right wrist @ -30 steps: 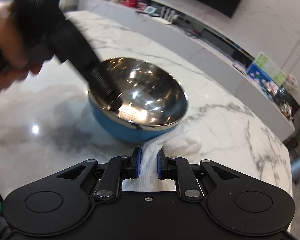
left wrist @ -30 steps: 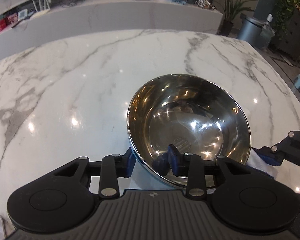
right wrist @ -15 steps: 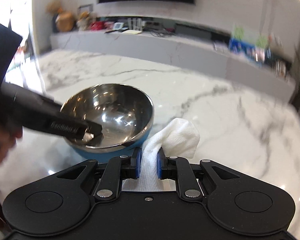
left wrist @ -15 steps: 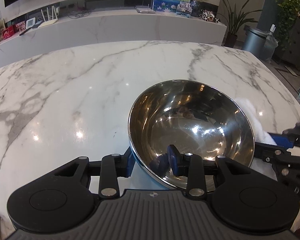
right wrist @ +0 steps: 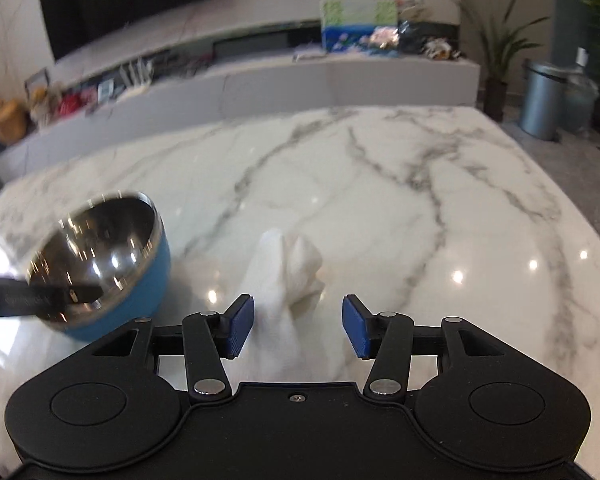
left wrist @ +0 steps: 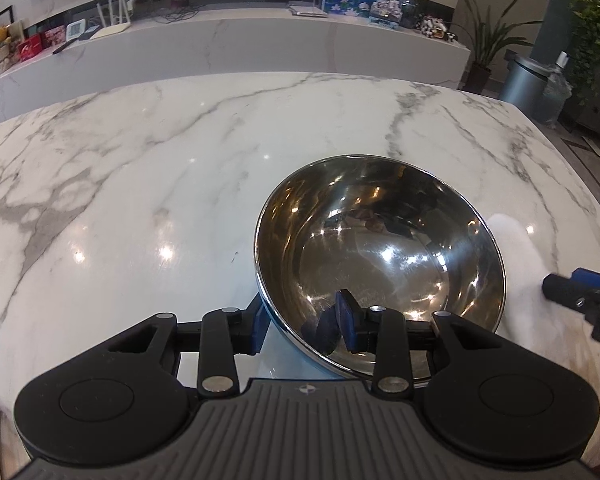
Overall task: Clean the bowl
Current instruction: 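Pull the towel away from the bowl with the right gripper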
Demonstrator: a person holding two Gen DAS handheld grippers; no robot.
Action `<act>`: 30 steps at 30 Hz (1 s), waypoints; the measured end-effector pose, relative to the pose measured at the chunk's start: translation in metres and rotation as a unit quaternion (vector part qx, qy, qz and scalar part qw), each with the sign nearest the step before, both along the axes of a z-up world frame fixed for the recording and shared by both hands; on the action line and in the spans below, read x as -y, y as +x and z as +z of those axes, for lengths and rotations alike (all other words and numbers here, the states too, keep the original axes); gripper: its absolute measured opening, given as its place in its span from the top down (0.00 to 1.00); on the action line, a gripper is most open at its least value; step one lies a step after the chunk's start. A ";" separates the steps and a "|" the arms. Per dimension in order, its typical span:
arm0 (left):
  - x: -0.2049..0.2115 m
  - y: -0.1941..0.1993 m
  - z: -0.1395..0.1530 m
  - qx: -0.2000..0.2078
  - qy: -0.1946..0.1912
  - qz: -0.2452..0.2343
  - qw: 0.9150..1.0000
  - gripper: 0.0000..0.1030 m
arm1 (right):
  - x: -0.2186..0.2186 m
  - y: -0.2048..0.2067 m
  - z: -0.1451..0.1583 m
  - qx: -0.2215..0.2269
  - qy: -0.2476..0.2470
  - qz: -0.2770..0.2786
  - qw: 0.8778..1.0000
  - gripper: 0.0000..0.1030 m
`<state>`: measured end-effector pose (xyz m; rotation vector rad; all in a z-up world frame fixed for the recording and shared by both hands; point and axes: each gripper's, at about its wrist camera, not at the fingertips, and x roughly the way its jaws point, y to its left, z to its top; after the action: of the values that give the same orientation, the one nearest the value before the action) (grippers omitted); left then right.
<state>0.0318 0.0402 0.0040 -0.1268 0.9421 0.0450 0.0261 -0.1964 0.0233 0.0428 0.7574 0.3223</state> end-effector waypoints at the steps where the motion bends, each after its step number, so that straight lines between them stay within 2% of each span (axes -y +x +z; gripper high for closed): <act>1: 0.000 0.000 0.000 -0.001 -0.002 0.004 1.000 0.68 | -0.003 0.001 -0.002 -0.003 0.005 -0.003 1.000 0.55; 4: 0.002 -0.001 0.000 -0.004 -0.006 0.011 1.000 0.68 | -0.015 0.001 -0.013 -0.021 0.006 -0.009 1.000 0.64; 7: 0.002 -0.002 0.000 -0.006 -0.011 0.015 1.000 0.68 | -0.023 0.000 -0.022 -0.025 0.005 -0.009 1.000 0.64; 11: 0.002 -0.006 0.000 -0.004 -0.017 0.019 1.000 0.68 | -0.023 0.004 -0.030 -0.042 0.033 -0.018 0.998 0.64; 14: 0.005 -0.011 -0.001 0.001 -0.013 0.019 1.000 0.68 | -0.030 0.005 -0.031 -0.033 0.023 -0.023 0.999 0.64; 17: 0.009 -0.010 -0.001 0.001 -0.011 0.016 1.000 0.67 | -0.041 0.003 -0.033 -0.021 -0.001 -0.016 1.000 0.58; 19: 0.009 -0.009 -0.001 0.000 -0.010 0.016 1.000 0.67 | -0.050 -0.002 -0.036 -0.003 -0.032 -0.006 0.999 0.58; 20: 0.010 -0.009 0.000 0.000 -0.009 0.016 1.000 0.67 | -0.055 -0.005 -0.037 0.006 -0.047 -0.001 0.999 0.59; 21: 0.010 -0.009 0.000 0.000 -0.008 0.016 1.000 0.67 | -0.057 -0.006 -0.038 0.013 -0.058 -0.001 0.998 0.67; 23: 0.011 -0.008 0.000 -0.001 -0.008 0.015 1.000 0.67 | -0.054 -0.004 -0.038 0.013 -0.048 -0.003 0.999 0.79; 24: 0.011 -0.008 0.001 -0.002 -0.008 0.014 1.000 0.67 | -0.051 -0.002 -0.037 0.010 -0.041 -0.005 0.999 0.81; 30: 0.010 -0.006 0.002 -0.007 -0.009 0.014 1.000 0.67 | -0.045 -0.002 -0.030 -0.006 -0.020 -0.009 1.000 0.83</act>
<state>0.0257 0.0299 0.0058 -0.1561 0.9552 0.0646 0.0241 -0.1512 -0.0063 0.0131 0.7740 0.2892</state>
